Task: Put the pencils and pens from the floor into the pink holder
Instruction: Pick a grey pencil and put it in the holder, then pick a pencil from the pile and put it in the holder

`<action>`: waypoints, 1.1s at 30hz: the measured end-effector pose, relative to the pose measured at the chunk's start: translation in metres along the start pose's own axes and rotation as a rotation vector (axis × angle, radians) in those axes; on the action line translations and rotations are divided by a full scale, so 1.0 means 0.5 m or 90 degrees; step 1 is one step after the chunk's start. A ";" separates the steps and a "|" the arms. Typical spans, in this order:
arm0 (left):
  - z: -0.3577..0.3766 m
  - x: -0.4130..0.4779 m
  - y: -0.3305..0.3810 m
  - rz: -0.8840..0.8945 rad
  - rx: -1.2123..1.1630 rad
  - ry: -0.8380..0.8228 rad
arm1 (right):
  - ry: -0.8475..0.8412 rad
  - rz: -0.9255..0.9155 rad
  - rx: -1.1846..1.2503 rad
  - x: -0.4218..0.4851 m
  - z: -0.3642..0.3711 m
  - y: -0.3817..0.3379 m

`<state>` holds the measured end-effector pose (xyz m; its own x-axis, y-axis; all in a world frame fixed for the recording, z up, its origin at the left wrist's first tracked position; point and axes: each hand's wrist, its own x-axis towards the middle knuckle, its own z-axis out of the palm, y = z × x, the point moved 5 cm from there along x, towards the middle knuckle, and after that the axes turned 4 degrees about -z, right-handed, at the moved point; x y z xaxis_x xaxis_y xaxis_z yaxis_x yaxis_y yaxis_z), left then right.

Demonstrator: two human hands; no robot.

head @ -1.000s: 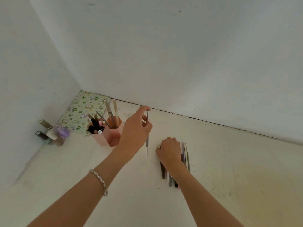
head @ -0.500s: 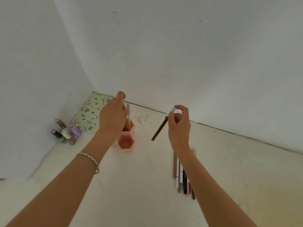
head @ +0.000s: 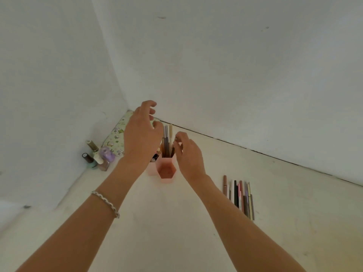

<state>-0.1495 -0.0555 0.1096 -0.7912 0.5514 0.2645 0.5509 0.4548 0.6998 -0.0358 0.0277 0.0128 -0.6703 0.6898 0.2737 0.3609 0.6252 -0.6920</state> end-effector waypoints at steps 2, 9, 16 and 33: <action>0.017 -0.018 0.013 0.006 -0.013 0.000 | 0.028 -0.039 -0.015 -0.014 -0.012 0.003; 0.256 -0.189 0.054 -0.013 0.044 -0.316 | 0.248 0.119 0.088 -0.046 -0.202 0.108; 0.444 -0.301 0.055 -0.051 0.115 -0.479 | 0.279 0.219 0.089 -0.139 -0.329 0.219; 0.417 -0.211 0.092 0.015 0.040 -0.313 | -0.128 0.488 -0.139 -0.268 -0.270 0.386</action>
<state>0.0146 0.0530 -0.0245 -0.5671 0.8202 -0.0755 0.5946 0.4711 0.6515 0.2114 0.1051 -0.0672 -0.2825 0.8888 -0.3608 0.8695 0.0784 -0.4876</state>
